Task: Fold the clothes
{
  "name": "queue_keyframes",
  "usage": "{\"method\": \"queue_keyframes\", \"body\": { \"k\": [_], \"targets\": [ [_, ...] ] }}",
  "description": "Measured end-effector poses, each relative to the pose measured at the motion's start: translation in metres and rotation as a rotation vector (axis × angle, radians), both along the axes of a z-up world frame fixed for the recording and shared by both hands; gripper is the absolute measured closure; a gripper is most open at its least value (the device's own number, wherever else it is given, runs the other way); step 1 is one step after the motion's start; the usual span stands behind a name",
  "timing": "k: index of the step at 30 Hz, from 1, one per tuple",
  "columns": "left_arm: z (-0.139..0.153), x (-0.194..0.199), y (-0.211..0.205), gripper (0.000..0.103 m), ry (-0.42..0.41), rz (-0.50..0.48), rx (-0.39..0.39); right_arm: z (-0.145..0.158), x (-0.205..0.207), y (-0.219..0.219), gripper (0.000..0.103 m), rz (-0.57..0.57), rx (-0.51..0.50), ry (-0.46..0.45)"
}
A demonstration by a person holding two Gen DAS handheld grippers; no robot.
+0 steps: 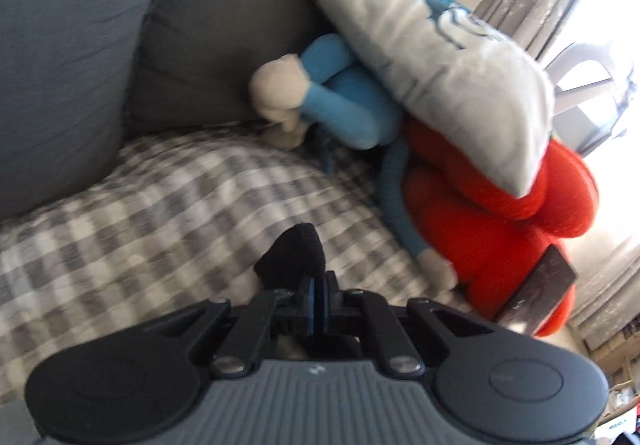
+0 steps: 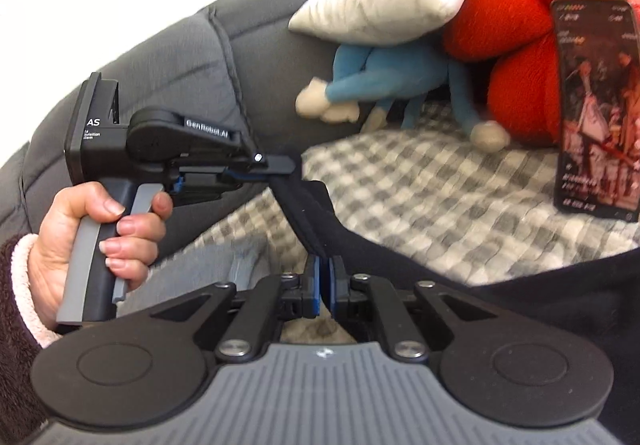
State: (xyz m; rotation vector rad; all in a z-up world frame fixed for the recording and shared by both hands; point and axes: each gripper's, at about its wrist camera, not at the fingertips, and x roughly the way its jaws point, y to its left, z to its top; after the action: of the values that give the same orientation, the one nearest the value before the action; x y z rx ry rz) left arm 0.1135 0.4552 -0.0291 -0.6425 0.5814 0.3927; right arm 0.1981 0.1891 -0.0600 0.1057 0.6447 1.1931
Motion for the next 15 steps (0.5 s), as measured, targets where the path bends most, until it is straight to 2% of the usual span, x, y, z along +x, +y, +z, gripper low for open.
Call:
{"method": "queue_keyframes", "body": {
  "k": [3, 7, 8, 9, 10, 12, 14, 15],
  "targets": [
    [-0.016, -0.015, 0.01, 0.098, 0.113, 0.024, -0.057, -0.006, -0.005, 0.012, 0.096, 0.037, -0.085, 0.001],
    [-0.015, -0.025, 0.015, 0.092, 0.197, 0.004, -0.084, -0.016, -0.005, 0.021, 0.093, 0.06, -0.157, 0.041],
    [-0.01, -0.025, 0.015, 0.09, 0.205, -0.003, -0.071, -0.019, -0.005, 0.021, 0.091, 0.07, -0.162, 0.056],
    [-0.003, -0.025, 0.013, 0.084, 0.211, -0.006, -0.047, -0.019, -0.004, 0.021, 0.088, 0.08, -0.164, 0.068],
    [0.003, -0.026, 0.012, 0.072, 0.211, -0.01, -0.016, -0.019, -0.004, 0.02, 0.087, 0.09, -0.166, 0.078],
    [0.014, -0.025, 0.01, 0.058, 0.193, -0.022, 0.068, -0.017, -0.003, 0.019, 0.087, 0.109, -0.169, 0.106],
    [0.021, -0.014, 0.012, 0.054, 0.192, -0.055, 0.122, -0.013, 0.002, 0.015, 0.086, 0.135, -0.149, 0.171],
    [0.02, -0.006, 0.015, 0.054, 0.199, -0.078, 0.124, -0.009, 0.005, 0.012, 0.086, 0.149, -0.134, 0.204]
  ]
}}
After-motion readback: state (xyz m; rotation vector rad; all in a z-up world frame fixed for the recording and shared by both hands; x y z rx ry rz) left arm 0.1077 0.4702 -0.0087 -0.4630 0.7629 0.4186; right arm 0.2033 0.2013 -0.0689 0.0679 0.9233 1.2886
